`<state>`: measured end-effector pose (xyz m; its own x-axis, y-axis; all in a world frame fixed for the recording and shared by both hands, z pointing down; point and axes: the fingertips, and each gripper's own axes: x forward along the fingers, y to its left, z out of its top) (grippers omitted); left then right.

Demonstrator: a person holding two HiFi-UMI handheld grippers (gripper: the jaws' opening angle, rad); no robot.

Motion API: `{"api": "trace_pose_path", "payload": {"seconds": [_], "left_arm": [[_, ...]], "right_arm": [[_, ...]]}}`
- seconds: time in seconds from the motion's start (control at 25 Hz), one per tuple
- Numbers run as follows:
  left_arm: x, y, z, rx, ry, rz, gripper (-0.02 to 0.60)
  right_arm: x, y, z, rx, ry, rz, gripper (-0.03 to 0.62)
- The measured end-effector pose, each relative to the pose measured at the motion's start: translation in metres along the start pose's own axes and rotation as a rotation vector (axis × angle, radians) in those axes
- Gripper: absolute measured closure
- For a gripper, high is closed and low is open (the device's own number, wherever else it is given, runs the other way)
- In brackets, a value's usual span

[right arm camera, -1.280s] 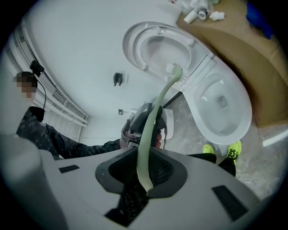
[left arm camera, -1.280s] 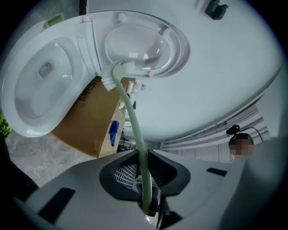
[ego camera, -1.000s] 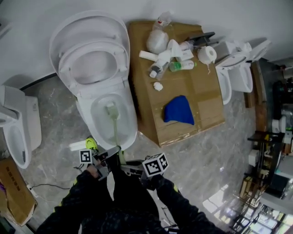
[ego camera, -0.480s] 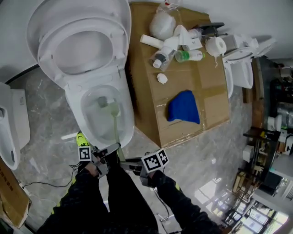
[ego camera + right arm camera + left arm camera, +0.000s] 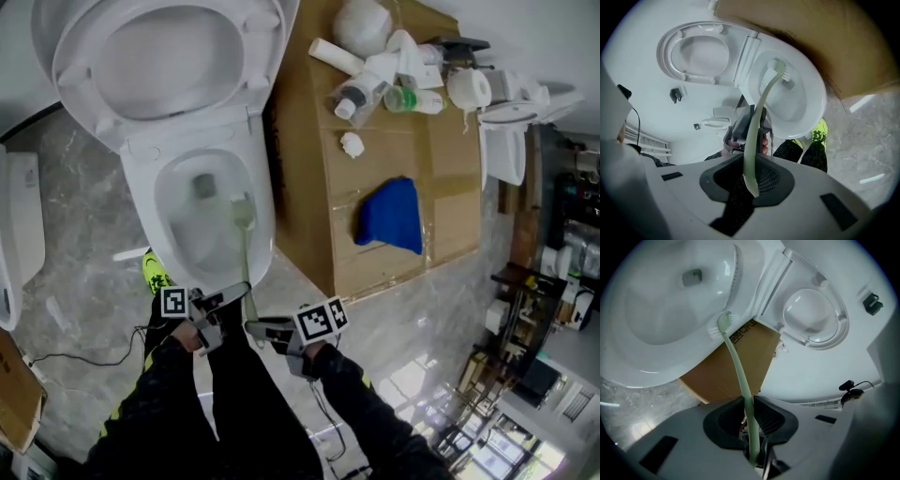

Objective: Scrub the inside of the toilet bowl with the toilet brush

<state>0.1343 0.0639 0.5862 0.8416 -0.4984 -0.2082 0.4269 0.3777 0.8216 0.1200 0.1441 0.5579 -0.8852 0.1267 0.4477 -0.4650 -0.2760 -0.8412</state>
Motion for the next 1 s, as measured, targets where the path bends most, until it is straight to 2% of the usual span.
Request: {"api": "trace_pose_path", "payload": {"seconds": [0.2,0.44,0.64,0.84,1.0], "left_arm": [[-0.004,0.019,-0.002,-0.065,-0.022,0.014,0.518],[-0.011,0.039,-0.007,-0.125,-0.046,0.042,0.518],[-0.022,0.046,-0.013,-0.164,-0.043,0.068,0.518],[-0.036,0.056,-0.019,-0.184,-0.046,0.092,0.518],[-0.048,0.055,-0.025,-0.194,-0.045,0.096,0.518]], "right_arm": [[0.002,-0.016,-0.004,0.069,0.011,-0.029,0.525],[0.003,-0.029,-0.012,0.165,0.016,-0.022,0.525],[0.005,-0.040,-0.024,0.237,0.026,-0.069,0.525],[0.020,-0.034,-0.031,0.276,0.020,0.029,0.525],[0.027,-0.033,-0.042,0.288,0.031,0.023,0.525]]}}
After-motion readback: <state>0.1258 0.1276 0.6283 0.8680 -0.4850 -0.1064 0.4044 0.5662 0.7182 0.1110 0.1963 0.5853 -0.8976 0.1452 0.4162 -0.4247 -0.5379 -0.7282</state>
